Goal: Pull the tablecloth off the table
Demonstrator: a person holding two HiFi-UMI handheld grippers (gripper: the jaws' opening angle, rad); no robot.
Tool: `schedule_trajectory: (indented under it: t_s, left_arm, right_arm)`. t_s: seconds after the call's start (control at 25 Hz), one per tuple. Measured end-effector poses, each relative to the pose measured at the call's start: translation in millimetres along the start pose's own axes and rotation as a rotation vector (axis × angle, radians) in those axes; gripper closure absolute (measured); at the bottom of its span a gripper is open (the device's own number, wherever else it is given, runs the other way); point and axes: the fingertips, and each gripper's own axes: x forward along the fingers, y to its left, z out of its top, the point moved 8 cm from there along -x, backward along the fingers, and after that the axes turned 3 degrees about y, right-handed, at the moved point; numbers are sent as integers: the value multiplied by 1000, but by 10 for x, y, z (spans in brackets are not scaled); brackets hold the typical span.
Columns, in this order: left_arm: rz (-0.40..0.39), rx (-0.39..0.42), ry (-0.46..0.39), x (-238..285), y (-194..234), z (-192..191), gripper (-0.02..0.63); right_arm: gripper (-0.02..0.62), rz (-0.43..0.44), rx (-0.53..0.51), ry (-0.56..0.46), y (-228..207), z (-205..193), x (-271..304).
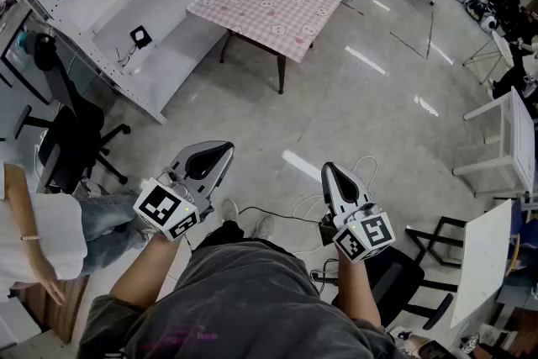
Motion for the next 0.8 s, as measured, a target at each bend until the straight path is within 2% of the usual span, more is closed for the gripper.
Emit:
schedule_trajectory:
  t_s: [0.8]
  left_arm:
    - [-12,-5,-9,-22,67,-20,606]
  right_arm:
    - [606,-14,-15,-4,94,-2,97]
